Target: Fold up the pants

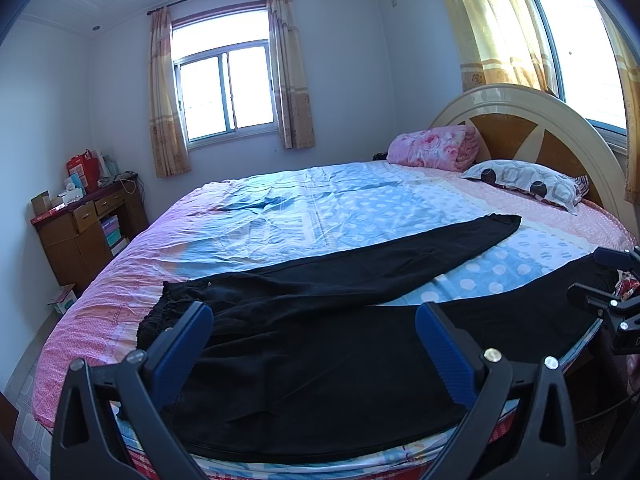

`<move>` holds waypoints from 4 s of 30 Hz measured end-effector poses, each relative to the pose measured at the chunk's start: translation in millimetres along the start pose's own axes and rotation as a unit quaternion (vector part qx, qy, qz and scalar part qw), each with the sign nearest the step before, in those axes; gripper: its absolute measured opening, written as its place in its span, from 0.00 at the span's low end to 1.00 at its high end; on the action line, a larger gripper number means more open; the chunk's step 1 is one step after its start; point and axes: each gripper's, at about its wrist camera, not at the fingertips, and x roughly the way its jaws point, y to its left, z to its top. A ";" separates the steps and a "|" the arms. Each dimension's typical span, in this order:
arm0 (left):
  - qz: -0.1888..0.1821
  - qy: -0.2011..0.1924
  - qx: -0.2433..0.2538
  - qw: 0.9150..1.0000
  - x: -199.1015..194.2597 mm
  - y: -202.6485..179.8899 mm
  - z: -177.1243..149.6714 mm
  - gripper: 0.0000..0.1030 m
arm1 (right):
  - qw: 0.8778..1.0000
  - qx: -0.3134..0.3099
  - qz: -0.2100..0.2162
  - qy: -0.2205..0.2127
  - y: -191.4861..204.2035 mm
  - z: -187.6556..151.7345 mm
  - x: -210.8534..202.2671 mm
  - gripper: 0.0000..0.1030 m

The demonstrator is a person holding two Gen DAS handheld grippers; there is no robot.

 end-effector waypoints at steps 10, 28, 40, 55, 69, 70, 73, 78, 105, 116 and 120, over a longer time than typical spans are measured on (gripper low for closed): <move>0.000 0.006 -0.001 1.000 6.2 -0.1 -10.2 1.00 | 1.000 -0.003 -0.003 0.006 -1.6 -1.0 4.3 0.99; 0.118 0.124 -0.034 0.985 154.5 171.1 -18.4 1.00 | 0.996 0.034 0.032 0.078 -64.0 -1.7 88.4 0.99; 0.119 0.244 -0.067 0.960 337.9 264.2 -9.4 0.92 | 0.988 0.061 0.021 0.138 -106.1 31.3 168.9 0.99; 0.058 0.311 -0.079 0.945 382.7 264.6 -27.6 0.54 | 0.966 0.156 -0.047 0.199 -298.1 106.2 291.3 0.58; 0.066 0.302 -0.069 0.949 386.7 264.1 -28.8 0.54 | 0.935 0.158 -0.078 0.306 -399.6 120.8 461.8 0.58; 0.066 0.300 -0.068 0.949 386.6 263.8 -29.2 0.54 | 0.933 0.155 -0.073 0.316 -400.0 116.2 468.9 0.58; 0.058 0.295 -0.069 0.951 385.9 262.6 -28.2 0.44 | 0.942 0.142 -0.044 0.302 -394.9 117.6 467.3 0.26; 0.047 0.298 -0.058 0.951 381.3 251.9 -17.4 0.24 | 0.952 0.092 -0.048 0.288 -372.1 128.3 442.5 0.10; -0.059 0.070 -0.164 0.982 160.5 285.0 -65.8 0.61 | 0.982 0.115 0.050 0.144 -361.1 1.1 77.4 0.11; -0.028 0.125 -0.106 0.986 121.4 271.7 -115.0 0.94 | 0.978 0.125 0.074 0.149 -327.7 -15.9 18.5 0.45; -0.032 0.128 -0.120 0.984 113.6 269.8 -124.3 0.94 | 0.975 0.033 0.157 0.155 -238.0 6.0 19.2 0.45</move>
